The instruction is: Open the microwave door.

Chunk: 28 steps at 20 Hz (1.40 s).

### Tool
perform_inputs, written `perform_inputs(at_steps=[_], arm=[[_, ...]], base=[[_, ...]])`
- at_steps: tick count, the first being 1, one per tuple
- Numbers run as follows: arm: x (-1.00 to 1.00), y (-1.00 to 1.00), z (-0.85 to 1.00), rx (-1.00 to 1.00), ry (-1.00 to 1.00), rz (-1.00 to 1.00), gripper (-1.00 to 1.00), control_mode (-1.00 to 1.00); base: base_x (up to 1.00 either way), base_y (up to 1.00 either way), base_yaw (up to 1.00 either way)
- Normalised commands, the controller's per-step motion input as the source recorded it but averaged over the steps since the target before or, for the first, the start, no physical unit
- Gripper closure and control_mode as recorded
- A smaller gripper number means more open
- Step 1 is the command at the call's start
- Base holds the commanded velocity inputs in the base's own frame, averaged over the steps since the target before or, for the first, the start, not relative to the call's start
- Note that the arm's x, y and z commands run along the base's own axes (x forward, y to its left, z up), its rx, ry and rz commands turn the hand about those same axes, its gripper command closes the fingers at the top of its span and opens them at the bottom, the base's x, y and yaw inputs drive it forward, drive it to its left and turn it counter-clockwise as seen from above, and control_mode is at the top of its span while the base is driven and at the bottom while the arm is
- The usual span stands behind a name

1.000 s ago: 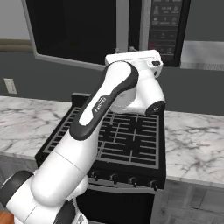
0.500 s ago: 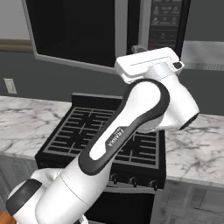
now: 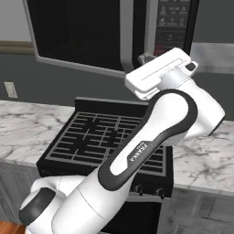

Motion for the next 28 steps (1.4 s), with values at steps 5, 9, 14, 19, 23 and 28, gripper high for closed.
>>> perform_inputs(at_steps=[5, 9, 14, 19, 23, 28], arm=[[0.02, -0.04, -0.02, -0.2, -0.23, 0.0, -1.0, -1.0], [0.15, -0.01, 0.0, -0.19, -0.26, 0.0, -1.0, -1.0], [0.54, -0.01, -0.19, -0.31, -0.17, 0.0, -1.0, -1.0], [0.74, -0.55, -0.04, -0.15, 0.0, 0.0, -1.0, -1.0], [0.83, -0.57, 0.0, -0.09, 0.0, 0.0, -1.0, -1.0], [0.54, -0.01, 0.0, -0.09, -0.03, 0.0, -1.0, -1.0]], base=[[0.0, 0.0, 0.0], [0.0, 0.0, 0.0], [0.0, 0.0, 0.0], [0.0, 0.0, 0.0], [0.0, 0.0, 0.0], [0.0, 0.0, 0.0]])
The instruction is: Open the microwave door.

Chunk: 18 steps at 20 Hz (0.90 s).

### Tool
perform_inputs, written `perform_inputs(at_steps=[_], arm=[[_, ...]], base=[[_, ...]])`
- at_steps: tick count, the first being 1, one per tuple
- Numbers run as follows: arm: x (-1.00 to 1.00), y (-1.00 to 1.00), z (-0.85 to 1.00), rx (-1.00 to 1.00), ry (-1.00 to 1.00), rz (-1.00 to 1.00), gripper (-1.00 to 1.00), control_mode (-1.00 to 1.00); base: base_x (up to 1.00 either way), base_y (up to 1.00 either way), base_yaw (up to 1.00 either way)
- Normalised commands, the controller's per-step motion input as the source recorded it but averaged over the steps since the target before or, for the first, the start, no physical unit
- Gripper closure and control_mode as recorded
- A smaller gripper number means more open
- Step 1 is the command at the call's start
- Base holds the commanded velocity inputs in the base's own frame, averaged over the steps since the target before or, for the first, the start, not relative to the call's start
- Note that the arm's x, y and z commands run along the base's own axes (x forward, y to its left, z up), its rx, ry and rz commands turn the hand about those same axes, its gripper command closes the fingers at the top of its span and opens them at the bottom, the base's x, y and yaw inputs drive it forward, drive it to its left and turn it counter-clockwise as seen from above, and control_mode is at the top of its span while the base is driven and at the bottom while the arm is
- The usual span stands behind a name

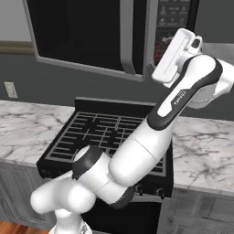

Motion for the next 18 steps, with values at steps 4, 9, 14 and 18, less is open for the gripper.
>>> perform_inputs(at_steps=[4, 9, 14, 18], arm=[[0.05, 0.58, 0.0, -0.1, -0.07, 0.0, -1.0, -1.0], [0.0, 0.87, 0.0, -0.13, -0.03, 0.0, -1.0, -1.0], [-0.23, 0.87, 0.0, -0.1, 0.0, 0.05, -1.0, -1.0], [-0.97, 0.63, 0.0, 0.0, -0.03, 0.26, -1.0, -1.0]], base=[[0.0, 0.0, 0.0], [0.0, 0.0, 0.0], [0.0, 0.0, 0.0], [0.0, 0.0, 0.0]])
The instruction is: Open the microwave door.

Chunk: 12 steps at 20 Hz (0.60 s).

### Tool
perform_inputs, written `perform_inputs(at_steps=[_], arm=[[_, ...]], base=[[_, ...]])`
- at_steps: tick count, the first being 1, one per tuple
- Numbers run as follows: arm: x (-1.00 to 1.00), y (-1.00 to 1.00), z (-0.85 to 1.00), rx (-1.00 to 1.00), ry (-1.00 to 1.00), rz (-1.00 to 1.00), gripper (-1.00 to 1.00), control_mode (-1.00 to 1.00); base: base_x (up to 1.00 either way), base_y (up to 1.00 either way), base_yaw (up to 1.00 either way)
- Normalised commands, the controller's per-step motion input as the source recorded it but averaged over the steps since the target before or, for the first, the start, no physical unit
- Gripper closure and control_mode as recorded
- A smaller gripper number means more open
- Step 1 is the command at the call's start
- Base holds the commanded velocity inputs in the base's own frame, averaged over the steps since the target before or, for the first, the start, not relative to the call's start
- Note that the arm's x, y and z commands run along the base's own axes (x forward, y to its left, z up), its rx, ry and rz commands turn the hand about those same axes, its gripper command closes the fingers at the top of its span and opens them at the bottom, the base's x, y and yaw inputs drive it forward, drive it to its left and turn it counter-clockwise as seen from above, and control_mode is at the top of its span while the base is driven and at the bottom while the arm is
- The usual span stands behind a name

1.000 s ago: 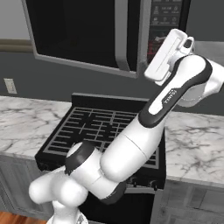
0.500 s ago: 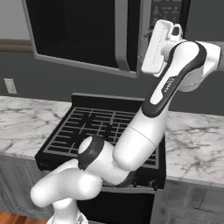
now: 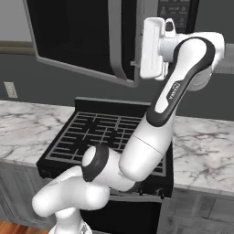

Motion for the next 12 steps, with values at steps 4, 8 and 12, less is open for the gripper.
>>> perform_inputs(at_steps=[4, 8, 12], arm=[[-1.0, 0.76, -0.01, 0.0, -0.02, 0.32, -1.0, -1.0], [-1.0, 0.8, -0.08, 0.0, -0.03, 0.33, -1.0, -1.0], [-1.0, 0.87, -0.2, 0.0, -0.06, 0.34, -1.0, -1.0]], base=[[0.0, 0.0, 0.0], [0.0, 0.0, 0.0], [0.0, 0.0, 0.0]])
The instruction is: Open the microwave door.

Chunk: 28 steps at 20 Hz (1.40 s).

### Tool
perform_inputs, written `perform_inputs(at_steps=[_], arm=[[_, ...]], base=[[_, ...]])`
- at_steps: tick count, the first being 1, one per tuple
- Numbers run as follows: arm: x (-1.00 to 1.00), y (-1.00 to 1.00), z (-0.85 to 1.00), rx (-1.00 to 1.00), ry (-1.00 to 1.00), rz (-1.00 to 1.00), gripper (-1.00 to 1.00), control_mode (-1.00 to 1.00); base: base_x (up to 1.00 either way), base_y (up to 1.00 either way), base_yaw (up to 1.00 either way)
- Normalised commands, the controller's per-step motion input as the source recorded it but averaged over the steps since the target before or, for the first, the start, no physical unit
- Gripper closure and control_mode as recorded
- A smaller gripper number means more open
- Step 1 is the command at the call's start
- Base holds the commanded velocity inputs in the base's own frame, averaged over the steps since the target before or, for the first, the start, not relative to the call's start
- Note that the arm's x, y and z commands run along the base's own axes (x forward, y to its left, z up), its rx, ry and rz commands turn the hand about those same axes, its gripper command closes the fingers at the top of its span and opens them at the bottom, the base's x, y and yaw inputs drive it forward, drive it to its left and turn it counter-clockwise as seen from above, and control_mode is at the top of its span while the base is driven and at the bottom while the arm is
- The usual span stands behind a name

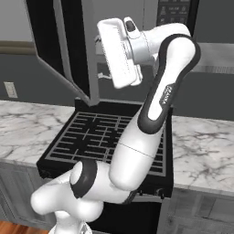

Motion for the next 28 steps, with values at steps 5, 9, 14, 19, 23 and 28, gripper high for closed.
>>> perform_inputs(at_steps=[5, 9, 14, 19, 23, 28], arm=[[-1.0, 0.99, -0.31, 0.0, -0.2, 0.26, -1.0, -1.0], [-0.73, 1.0, -0.17, 0.0, -0.28, 0.05, -1.0, -1.0], [0.21, 1.0, -0.02, 0.0, -0.27, -0.03, -1.0, -1.0], [0.82, 1.0, 0.0, 0.0, -0.24, -0.21, -1.0, -1.0], [0.51, 1.0, 0.0, 0.0, -0.29, -0.18, -1.0, -1.0], [0.04, 1.0, 0.0, -0.01, -0.48, -0.23, -1.0, -1.0]], base=[[0.0, 0.0, 0.0], [0.0, 0.0, 0.0], [0.0, 0.0, 0.0], [0.0, 0.0, 0.0], [0.0, 0.0, 0.0], [0.0, 0.0, 0.0]])
